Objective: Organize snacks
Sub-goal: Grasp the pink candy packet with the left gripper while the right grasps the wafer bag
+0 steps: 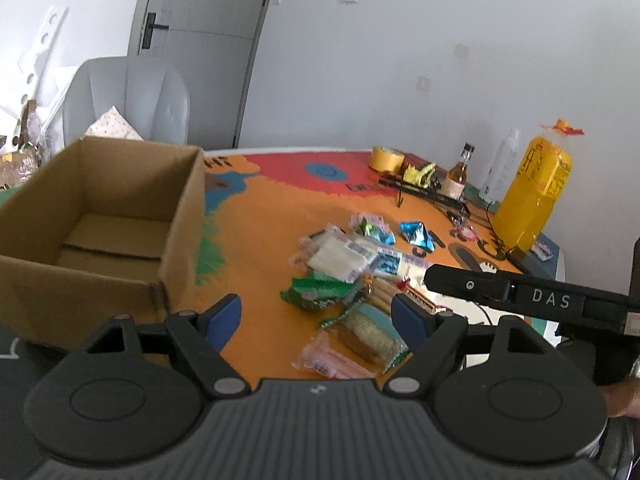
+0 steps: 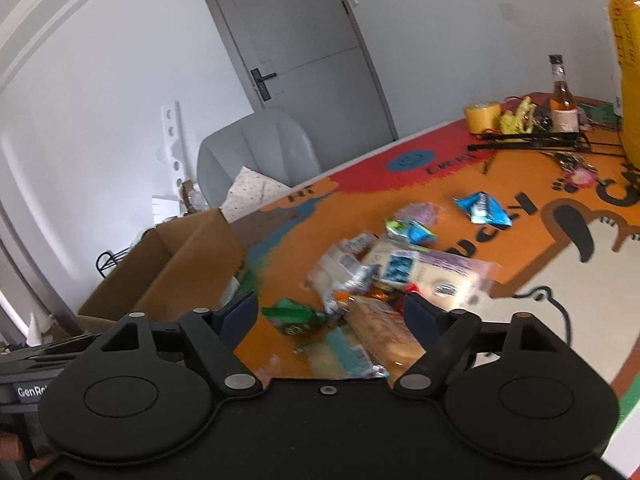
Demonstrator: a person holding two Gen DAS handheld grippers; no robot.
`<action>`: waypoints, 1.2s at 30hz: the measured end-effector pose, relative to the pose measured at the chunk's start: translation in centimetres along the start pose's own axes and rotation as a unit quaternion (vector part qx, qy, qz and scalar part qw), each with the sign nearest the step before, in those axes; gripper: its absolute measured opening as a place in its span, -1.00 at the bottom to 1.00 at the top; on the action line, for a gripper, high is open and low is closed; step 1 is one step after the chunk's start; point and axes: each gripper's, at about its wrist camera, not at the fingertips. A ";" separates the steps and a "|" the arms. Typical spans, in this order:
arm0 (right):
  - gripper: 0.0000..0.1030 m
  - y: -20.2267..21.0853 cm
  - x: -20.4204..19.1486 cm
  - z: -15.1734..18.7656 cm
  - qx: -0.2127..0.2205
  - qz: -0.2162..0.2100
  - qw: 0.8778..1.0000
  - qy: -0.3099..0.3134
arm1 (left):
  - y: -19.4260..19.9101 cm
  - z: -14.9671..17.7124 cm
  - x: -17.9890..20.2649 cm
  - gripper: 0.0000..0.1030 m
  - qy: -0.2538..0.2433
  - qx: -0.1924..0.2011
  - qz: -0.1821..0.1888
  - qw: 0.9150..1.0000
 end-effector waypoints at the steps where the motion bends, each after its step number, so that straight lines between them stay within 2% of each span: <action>1: 0.43 0.0 0.3 0.1 -0.001 0.001 1.000 -0.002 | -0.4 0.2 0.2 0.57 0.000 -0.004 -0.001 1.000; 6: 0.26 -0.3 1.3 0.7 -0.007 0.004 1.000 -0.009 | -2.2 0.9 1.4 0.57 -0.016 -0.016 -0.011 1.000; 10: 0.20 -0.7 1.5 1.2 -0.013 0.001 1.000 -0.008 | -4.0 1.4 1.7 0.57 -0.021 -0.039 -0.020 0.999; 15: 0.02 -1.5 1.4 1.8 -0.025 -0.014 1.000 -0.006 | -5.9 2.5 1.8 0.57 -0.025 -0.073 -0.037 0.996; 21: 0.01 -1.9 1.2 1.8 -0.022 0.002 1.000 0.008 | -5.9 3.3 0.9 0.51 -0.023 -0.089 -0.051 0.994; 24: 0.01 -2.6 1.3 1.6 -0.026 0.004 1.000 0.012 | -5.5 3.5 0.8 0.35 -0.026 -0.089 -0.049 0.995; 29: 0.01 -4.4 1.4 1.7 -0.037 0.032 0.998 0.030 | -5.5 3.4 0.9 -0.14 -0.033 -0.086 -0.042 0.995; 32: 0.01 -5.2 1.5 2.0 -0.049 0.042 0.997 0.038 | -5.7 3.4 1.1 -0.32 -0.038 -0.087 -0.036 0.995; 35: 0.02 -5.2 1.8 2.6 -0.058 0.033 0.997 0.027 | -5.8 3.5 1.4 -0.53 -0.042 -0.088 -0.030 0.995; 36: -0.06 -5.0 1.8 2.7 -0.059 0.030 0.997 0.027 | -5.8 3.5 1.4 -0.55 -0.042 -0.087 -0.030 0.995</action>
Point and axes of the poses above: each gripper's, at about its wrist camera, not at the fingertips, and y roughly against the way its jaws point, x to its right, z to its underside, and after that the axes turned 2 degrees about y, right-handed
